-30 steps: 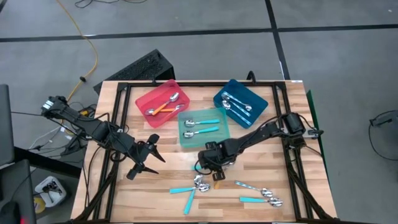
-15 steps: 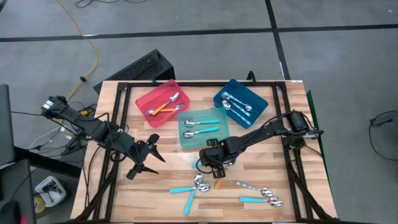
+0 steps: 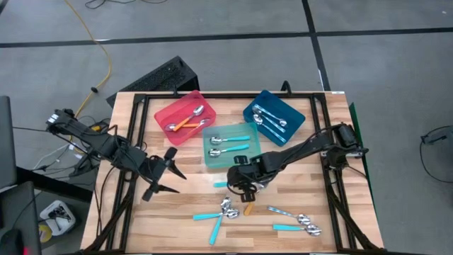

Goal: Sort silverware by color (type)
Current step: Put the blue spoon into the green bin

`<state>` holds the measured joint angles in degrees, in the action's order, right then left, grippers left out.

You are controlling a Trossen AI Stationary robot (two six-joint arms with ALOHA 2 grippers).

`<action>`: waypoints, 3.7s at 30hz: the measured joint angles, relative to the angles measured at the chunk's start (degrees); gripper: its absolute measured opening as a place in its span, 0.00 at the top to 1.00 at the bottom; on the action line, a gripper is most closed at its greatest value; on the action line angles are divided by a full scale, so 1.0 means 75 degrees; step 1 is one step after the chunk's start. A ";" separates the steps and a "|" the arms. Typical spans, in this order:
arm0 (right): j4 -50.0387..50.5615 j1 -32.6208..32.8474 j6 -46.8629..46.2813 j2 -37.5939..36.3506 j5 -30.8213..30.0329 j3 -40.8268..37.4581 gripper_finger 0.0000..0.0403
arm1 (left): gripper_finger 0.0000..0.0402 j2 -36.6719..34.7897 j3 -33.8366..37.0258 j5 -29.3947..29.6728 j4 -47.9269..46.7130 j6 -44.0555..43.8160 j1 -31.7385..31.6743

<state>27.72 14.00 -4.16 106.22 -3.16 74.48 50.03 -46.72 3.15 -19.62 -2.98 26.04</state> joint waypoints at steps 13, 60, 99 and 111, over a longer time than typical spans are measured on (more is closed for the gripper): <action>-0.0738 0.0090 0.0009 -0.0782 0.0000 0.0000 0.82 | 0.46 -0.0473 0.0000 0.0634 0.0090 0.0150 0.0000; -0.1618 0.0315 0.2053 -0.4158 -0.2161 0.0020 0.81 | 0.46 -0.1840 -0.0006 0.3292 0.0913 0.0396 0.0003; -0.8271 -0.2037 0.2506 -0.5059 0.0538 -0.4615 0.81 | 0.46 -0.1970 -0.0006 0.3662 0.0454 0.0434 0.0003; -1.0147 -0.3107 0.1500 -0.3188 0.2926 -0.4625 0.81 | 0.46 -0.1987 -0.0003 0.3650 -0.0004 0.0381 0.0003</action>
<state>-48.38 -9.30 7.09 82.31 18.79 39.79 35.13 -46.74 30.52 -19.65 -0.13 26.06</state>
